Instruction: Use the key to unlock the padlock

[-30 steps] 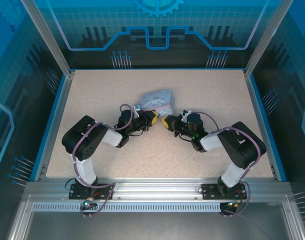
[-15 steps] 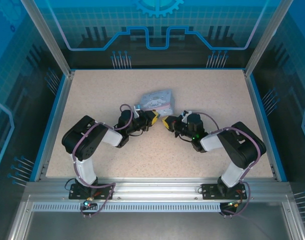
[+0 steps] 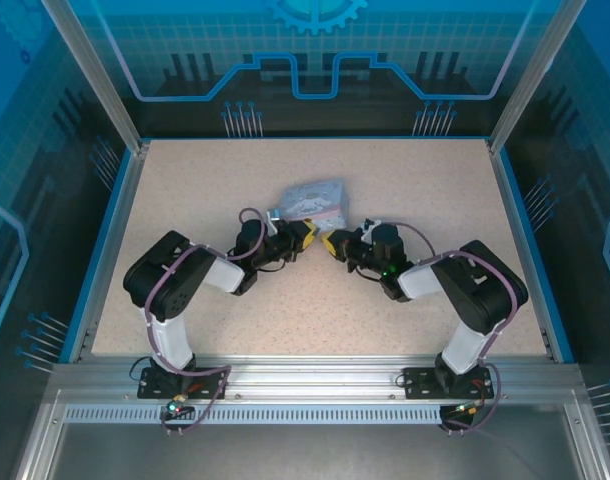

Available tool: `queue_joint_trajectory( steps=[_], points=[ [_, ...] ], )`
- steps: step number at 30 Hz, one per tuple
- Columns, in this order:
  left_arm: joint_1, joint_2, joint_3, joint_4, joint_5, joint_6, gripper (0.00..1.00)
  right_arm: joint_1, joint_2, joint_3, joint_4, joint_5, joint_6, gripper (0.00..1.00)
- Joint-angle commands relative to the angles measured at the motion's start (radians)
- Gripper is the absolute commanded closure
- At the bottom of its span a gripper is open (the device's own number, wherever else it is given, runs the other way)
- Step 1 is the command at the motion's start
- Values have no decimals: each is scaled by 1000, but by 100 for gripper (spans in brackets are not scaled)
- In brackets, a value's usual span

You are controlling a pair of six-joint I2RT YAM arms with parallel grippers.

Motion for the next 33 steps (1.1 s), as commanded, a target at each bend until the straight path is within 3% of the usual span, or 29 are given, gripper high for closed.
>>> queue_joint_trajectory(
  steps=[1, 10, 21, 33],
  points=[
    [2, -18, -5, 93, 40, -35, 100, 6, 29, 27, 11, -3, -15, 100],
    [2, -31, -8, 76, 46, -19, 100, 2, 46, 57, -17, -15, -32, 100],
    [-5, -44, -12, 28, 52, 37, 100, 24, 87, 83, 74, 0, 62, 100],
    [-7, -60, -11, -51, 79, 85, 100, 14, -6, 176, -275, -47, -122, 100]
  ],
)
